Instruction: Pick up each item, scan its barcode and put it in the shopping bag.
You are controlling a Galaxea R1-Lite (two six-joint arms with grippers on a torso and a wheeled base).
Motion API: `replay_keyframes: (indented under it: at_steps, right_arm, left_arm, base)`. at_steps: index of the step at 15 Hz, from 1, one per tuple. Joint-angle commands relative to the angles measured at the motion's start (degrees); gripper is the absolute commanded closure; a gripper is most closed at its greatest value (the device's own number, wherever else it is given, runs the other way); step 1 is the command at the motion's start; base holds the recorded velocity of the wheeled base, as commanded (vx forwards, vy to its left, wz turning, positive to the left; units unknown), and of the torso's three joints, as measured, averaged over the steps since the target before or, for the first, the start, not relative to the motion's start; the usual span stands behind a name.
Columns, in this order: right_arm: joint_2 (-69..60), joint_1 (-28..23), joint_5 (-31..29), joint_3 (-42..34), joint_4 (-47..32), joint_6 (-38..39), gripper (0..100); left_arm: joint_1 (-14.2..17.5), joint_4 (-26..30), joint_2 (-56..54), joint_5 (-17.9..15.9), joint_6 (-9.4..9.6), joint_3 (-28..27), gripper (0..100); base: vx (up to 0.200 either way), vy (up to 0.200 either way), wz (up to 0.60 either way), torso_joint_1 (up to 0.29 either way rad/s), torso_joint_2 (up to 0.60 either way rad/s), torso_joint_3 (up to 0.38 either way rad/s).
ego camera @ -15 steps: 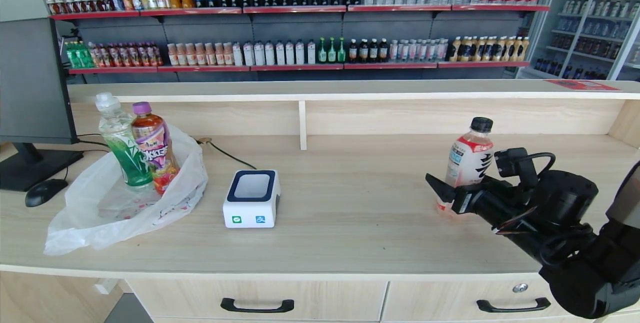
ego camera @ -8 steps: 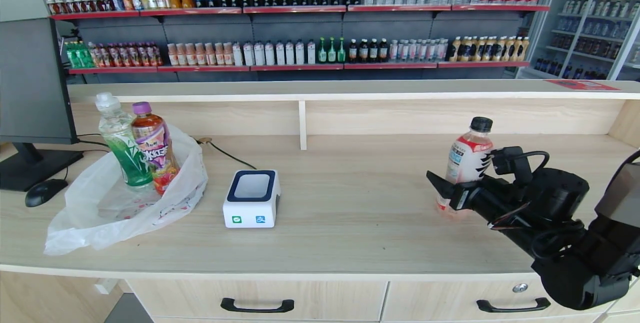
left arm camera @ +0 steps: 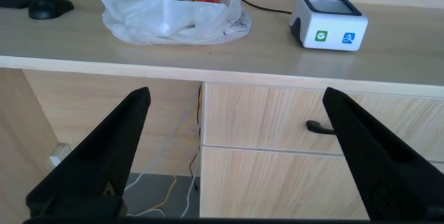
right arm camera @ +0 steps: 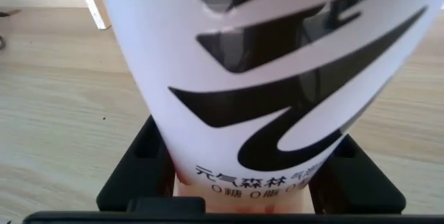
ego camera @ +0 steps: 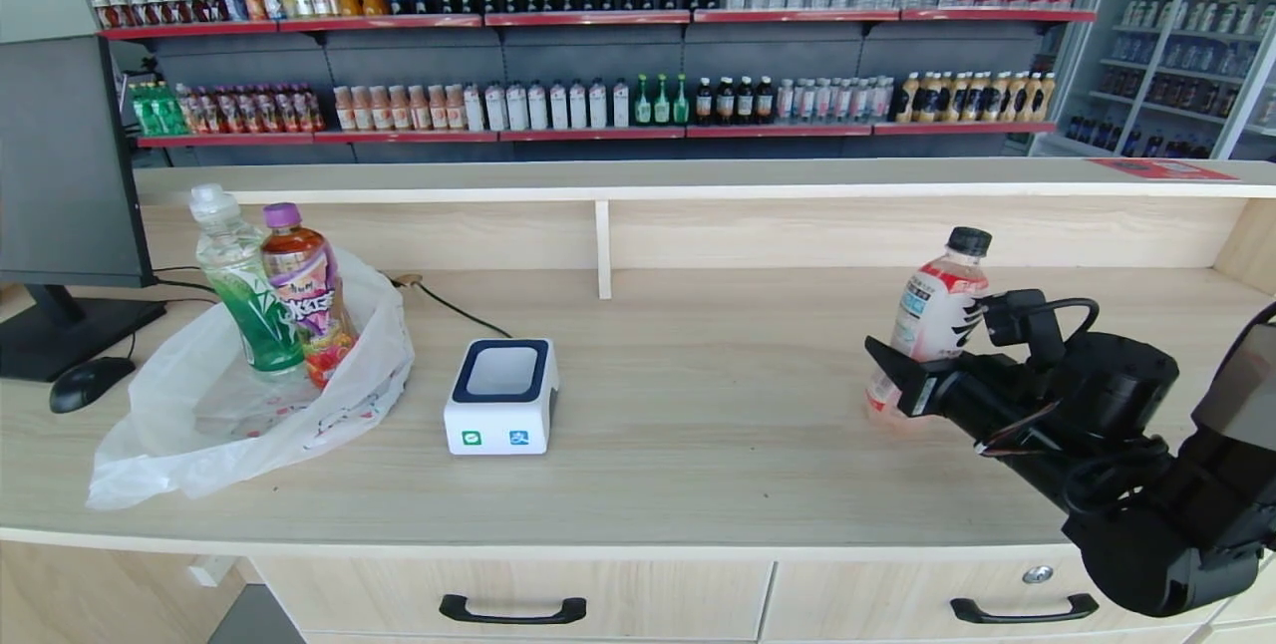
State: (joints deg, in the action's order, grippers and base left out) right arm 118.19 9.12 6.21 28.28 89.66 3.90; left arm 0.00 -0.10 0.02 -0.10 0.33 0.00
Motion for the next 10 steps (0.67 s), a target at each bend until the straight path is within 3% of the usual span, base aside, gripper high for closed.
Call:
replay_keyframes:
  at_steps: [1, 10]
  right_arm:
    - [-1.82, 0.02, 0.04, -0.33, 0.34, -0.03, 100]
    - [-17.55, 2.48, 0.47, -10.09, 0.34, 0.14, 100]
  left_arm:
    - [0.0, 0.01, -0.02, 0.01, 0.02, 0.0, 0]
    - [0.0, 0.19, -0.02, 0.01, 0.11, 0.0, 0]
  base:
    - [0.0, 0.0, 0.0, 0.0, 0.0, 0.0]
    - [0.0, 0.0, 0.0, 0.0, 0.0, 0.0]
